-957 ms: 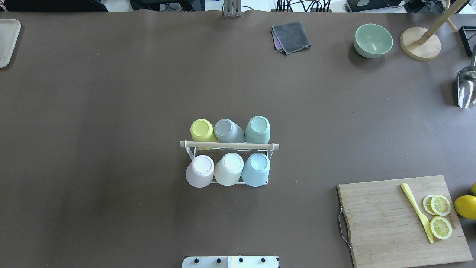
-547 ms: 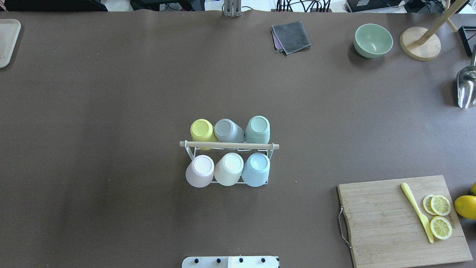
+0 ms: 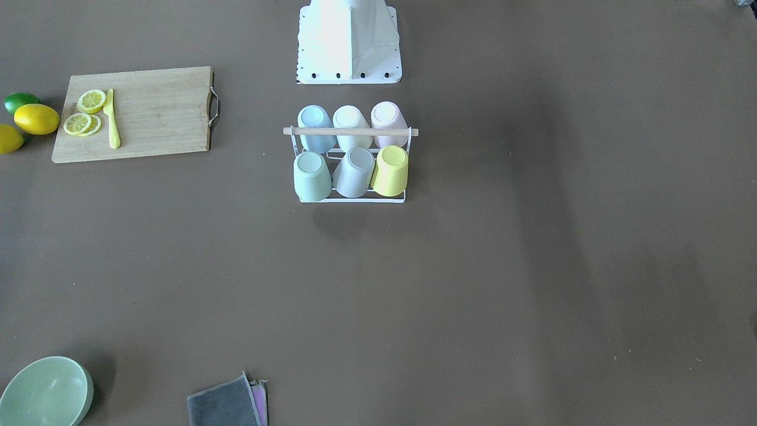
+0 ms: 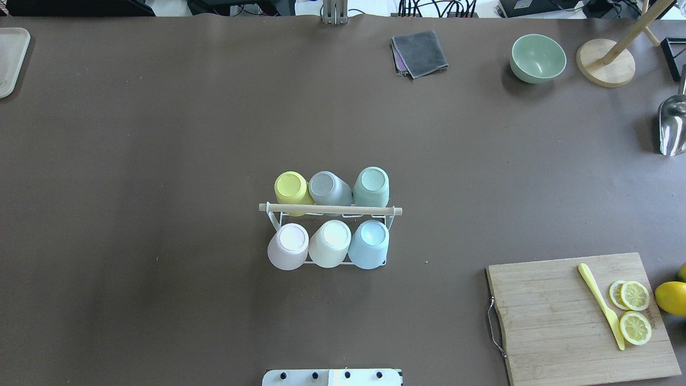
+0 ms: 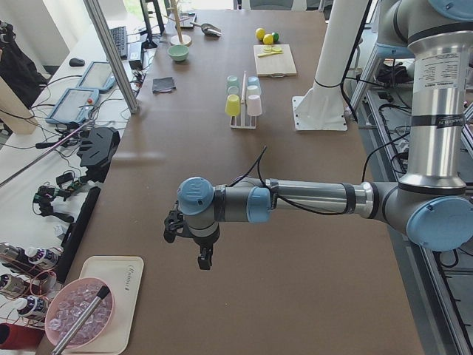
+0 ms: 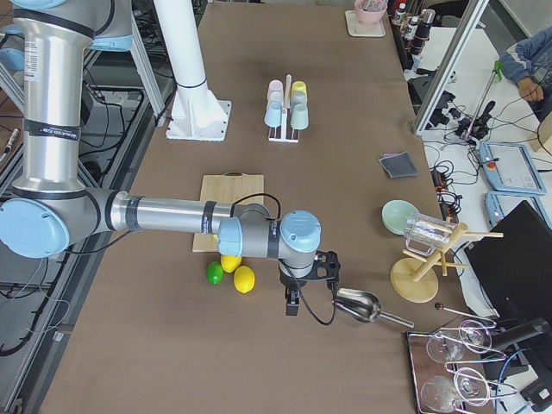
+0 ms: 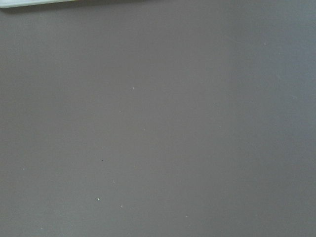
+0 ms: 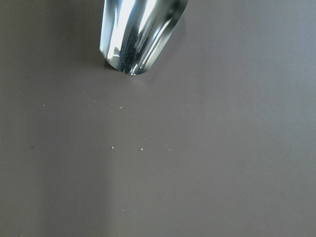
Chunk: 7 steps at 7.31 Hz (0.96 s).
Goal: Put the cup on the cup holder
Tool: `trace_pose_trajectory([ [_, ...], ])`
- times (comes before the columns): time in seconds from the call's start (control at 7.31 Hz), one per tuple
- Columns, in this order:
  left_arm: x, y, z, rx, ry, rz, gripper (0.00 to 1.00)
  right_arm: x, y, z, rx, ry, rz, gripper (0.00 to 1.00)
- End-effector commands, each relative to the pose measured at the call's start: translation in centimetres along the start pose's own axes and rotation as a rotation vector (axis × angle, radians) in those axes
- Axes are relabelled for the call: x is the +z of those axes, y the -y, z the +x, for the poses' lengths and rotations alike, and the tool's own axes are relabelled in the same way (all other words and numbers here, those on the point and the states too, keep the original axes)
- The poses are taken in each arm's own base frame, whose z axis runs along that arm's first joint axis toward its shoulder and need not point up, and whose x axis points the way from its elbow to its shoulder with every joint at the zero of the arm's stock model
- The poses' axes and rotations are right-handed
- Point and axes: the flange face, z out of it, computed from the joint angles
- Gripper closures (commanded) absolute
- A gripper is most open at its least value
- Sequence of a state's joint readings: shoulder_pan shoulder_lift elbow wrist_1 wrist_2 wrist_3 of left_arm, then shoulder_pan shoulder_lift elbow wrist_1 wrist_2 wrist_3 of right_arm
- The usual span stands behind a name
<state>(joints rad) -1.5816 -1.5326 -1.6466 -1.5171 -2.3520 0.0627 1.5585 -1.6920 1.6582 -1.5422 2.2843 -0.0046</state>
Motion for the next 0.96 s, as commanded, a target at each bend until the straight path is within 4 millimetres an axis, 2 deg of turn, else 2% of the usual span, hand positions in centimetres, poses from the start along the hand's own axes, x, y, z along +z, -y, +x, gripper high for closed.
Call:
trace_pose_trajectory([
  [0.0, -0.01, -0.01, 0.01, 0.0, 0.0, -0.001, 0.02, -0.05, 0.01, -0.04, 0.0, 0.0, 0.0, 0.0],
  [0.82, 0.46, -0.72, -0.5, -0.012, -0.002, -0.01, 0.02, -0.01, 0.0, 0.0, 0.0, 0.0, 0.0, 0.0],
])
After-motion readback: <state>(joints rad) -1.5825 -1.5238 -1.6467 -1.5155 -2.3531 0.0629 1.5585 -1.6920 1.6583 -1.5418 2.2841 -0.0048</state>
